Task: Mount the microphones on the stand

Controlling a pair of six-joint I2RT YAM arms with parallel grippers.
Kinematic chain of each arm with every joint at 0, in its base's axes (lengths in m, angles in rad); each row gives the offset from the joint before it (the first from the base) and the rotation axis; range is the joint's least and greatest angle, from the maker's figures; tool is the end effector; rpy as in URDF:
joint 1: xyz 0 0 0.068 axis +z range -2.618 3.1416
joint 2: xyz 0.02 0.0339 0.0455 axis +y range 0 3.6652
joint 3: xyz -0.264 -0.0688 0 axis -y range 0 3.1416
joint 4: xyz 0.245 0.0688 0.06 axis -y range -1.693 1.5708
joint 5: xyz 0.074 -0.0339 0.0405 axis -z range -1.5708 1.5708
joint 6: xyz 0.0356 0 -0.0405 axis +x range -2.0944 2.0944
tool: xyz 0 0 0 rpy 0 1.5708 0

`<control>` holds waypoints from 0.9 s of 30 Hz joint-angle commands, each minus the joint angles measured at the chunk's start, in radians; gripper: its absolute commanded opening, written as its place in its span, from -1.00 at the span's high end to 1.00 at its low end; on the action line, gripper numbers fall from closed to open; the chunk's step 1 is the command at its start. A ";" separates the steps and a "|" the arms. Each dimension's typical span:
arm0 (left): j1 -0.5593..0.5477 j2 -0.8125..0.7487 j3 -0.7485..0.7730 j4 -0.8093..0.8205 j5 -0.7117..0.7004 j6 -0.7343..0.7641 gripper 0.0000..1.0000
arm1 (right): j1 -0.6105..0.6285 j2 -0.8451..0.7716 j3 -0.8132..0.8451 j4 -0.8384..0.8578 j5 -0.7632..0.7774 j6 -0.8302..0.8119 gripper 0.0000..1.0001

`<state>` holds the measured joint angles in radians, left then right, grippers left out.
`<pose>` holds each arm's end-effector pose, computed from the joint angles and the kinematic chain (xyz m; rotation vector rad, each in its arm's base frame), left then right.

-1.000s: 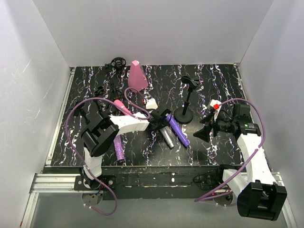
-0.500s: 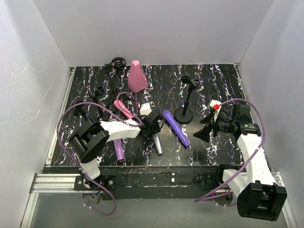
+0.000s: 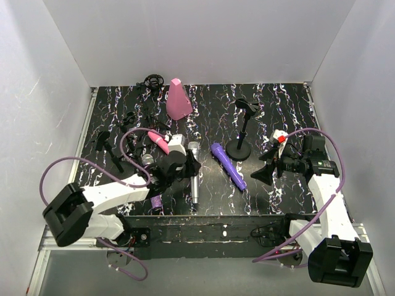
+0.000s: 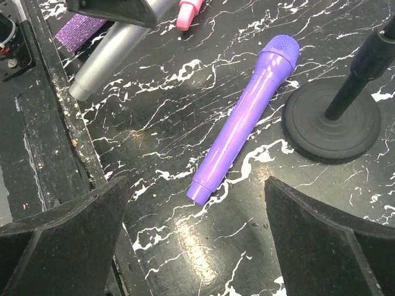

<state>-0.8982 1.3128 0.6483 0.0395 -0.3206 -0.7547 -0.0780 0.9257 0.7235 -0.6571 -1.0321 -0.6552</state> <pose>0.1769 -0.2041 0.2018 -0.0240 2.2213 -0.5906 0.1754 0.0169 0.2641 -0.9817 1.8127 0.7997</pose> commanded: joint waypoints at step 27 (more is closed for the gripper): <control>-0.007 -0.047 0.140 0.821 0.393 0.140 1.00 | 0.363 0.076 0.252 0.411 -0.030 0.843 -0.89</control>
<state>-0.8989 1.2507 0.7143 0.7853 0.0166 -0.5938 0.2211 0.9623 0.9592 -0.5262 -1.1629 -0.1726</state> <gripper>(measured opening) 0.378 0.946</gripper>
